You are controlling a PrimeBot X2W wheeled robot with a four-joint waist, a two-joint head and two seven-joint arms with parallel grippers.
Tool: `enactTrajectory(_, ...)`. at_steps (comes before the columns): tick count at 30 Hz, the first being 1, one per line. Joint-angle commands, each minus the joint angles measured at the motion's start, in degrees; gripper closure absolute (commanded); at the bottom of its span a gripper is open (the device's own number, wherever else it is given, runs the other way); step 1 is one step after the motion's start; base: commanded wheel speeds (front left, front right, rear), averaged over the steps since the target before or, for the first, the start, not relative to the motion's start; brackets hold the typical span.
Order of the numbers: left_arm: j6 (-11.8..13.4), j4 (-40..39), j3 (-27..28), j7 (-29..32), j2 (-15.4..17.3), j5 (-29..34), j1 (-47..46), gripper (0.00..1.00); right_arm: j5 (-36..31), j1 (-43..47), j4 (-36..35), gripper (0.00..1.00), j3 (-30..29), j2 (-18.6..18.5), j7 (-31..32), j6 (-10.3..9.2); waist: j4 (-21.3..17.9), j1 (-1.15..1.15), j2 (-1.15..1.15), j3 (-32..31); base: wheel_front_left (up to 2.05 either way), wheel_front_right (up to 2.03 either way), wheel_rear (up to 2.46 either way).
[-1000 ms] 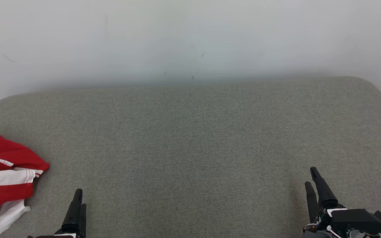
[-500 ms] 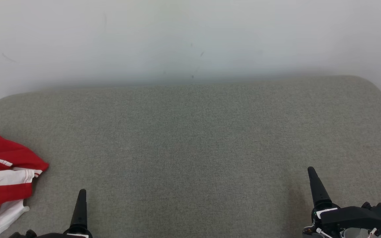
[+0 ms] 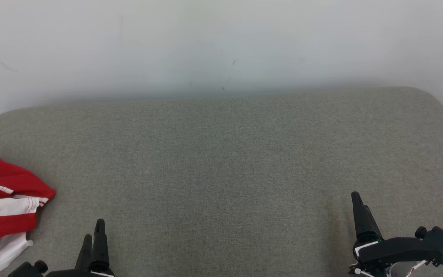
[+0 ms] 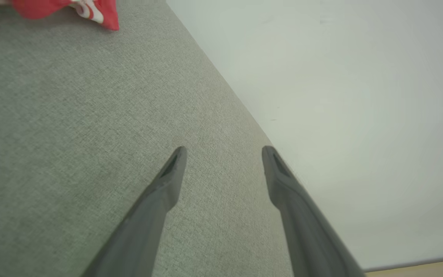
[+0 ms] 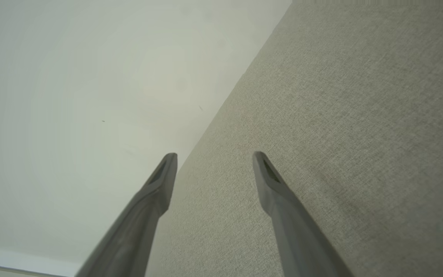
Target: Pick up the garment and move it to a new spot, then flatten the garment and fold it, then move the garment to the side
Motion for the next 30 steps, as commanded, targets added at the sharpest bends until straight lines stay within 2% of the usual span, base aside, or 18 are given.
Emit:
enactTrajectory(1, -0.02, -0.69, -0.28, -0.76, 0.34, 2.79, -1.19, 0.00, -2.81, -1.41, -0.45, 0.00, 0.36, -0.52, -0.79, 0.29, -0.02, 0.00, 0.00, -0.01, 0.00, 0.00, 0.00)
enactTrajectory(30, 2.50, 0.99, -1.87, -5.75, 0.54, 24.59, -0.17, 0.00, -24.17, -1.15, 1.25, 0.00, 1.85, -1.00, -5.76, 0.37, -0.53, 0.00, 0.00, -0.24, 0.00, 0.00, 0.00)
